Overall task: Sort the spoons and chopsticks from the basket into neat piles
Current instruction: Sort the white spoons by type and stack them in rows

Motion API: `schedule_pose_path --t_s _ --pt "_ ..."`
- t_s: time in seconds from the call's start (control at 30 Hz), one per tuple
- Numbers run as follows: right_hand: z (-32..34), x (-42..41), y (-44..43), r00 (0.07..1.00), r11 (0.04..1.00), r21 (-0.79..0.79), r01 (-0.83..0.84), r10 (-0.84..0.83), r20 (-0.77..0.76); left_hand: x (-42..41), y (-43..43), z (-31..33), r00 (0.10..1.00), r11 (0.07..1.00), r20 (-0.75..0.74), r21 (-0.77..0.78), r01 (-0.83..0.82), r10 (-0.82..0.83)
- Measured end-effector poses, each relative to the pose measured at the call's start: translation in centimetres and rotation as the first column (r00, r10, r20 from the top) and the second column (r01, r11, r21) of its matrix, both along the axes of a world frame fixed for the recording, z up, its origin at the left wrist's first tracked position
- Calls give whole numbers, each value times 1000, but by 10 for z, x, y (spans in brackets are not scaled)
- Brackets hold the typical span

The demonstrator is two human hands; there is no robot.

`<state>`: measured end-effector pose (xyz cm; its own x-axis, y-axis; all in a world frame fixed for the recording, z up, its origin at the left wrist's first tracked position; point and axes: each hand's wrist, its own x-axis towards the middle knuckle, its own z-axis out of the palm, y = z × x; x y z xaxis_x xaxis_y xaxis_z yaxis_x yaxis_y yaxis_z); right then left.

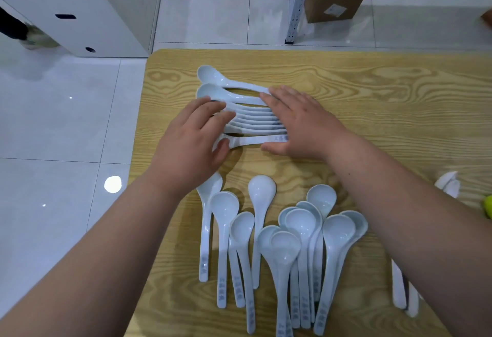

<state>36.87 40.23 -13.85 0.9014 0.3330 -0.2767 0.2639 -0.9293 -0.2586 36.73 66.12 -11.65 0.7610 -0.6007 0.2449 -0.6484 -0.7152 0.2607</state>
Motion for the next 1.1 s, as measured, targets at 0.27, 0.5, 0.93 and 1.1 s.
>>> schedule_pose_path --t_s 0.27,0.5,0.93,1.1 --pt "6 -1 2 1000 1000 20 13 -13 -12 -42 39 -7 898 946 -323 -23 -324 299" --pt "20 -34 27 985 993 119 28 -47 166 -55 36 -7 714 874 -529 124 -470 459" --pt "5 -157 97 996 991 111 81 -84 28 -85 55 2 346 582 -883 -107 -806 318" --pt "29 -159 99 986 958 232 166 -155 -64 -115 70 10 183 378 -975 -124 -917 124"
